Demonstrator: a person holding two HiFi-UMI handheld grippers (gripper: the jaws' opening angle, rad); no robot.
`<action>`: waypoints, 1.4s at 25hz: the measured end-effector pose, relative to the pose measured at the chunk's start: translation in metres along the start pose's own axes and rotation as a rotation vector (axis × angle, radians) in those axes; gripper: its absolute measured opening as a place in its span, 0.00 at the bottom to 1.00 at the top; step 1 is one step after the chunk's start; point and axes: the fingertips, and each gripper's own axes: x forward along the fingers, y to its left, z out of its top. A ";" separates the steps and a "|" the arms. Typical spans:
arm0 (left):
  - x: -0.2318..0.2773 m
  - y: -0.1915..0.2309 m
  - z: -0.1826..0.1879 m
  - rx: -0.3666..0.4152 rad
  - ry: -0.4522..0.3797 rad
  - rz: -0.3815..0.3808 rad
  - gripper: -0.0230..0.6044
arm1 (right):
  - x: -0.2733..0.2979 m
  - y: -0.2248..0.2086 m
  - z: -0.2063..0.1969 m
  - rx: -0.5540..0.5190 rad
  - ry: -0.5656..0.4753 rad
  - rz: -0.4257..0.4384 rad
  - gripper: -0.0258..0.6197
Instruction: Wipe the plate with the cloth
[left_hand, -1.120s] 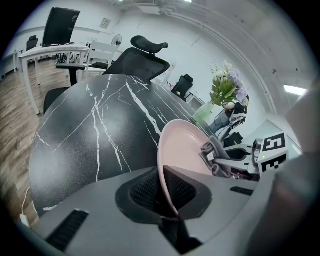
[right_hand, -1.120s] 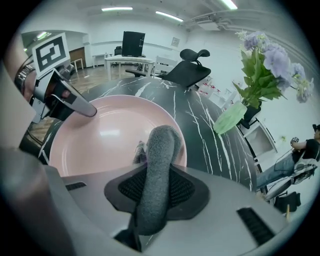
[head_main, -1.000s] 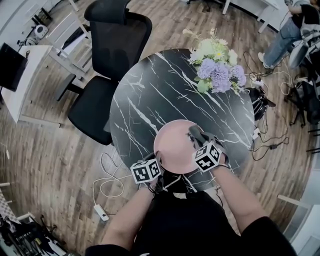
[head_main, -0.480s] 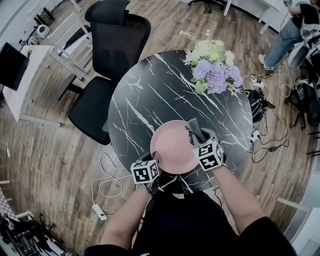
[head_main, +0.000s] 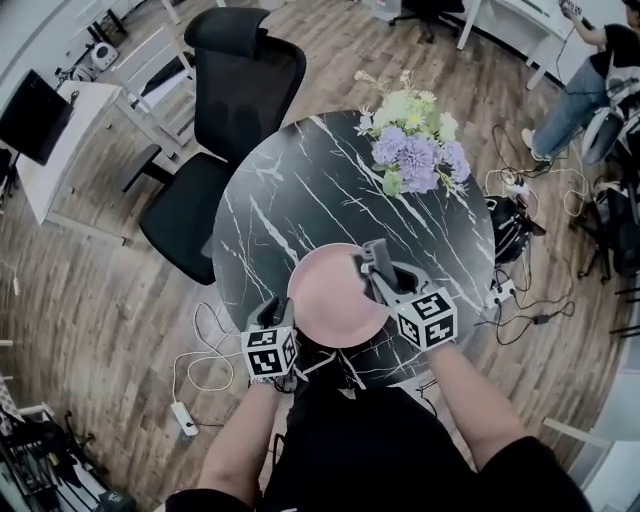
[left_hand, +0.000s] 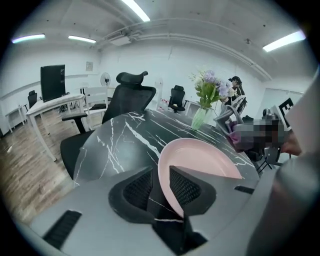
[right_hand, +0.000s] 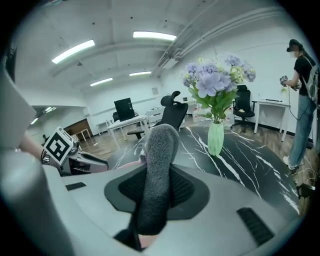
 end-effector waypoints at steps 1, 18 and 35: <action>-0.007 -0.001 0.005 0.004 -0.024 0.009 0.23 | -0.004 0.004 0.002 -0.009 -0.010 0.019 0.21; -0.129 -0.066 0.023 -0.025 -0.271 0.034 0.07 | -0.063 0.058 0.008 -0.098 -0.099 0.255 0.21; -0.164 -0.077 -0.014 0.008 -0.244 -0.189 0.06 | -0.087 0.124 -0.027 -0.038 -0.108 0.198 0.21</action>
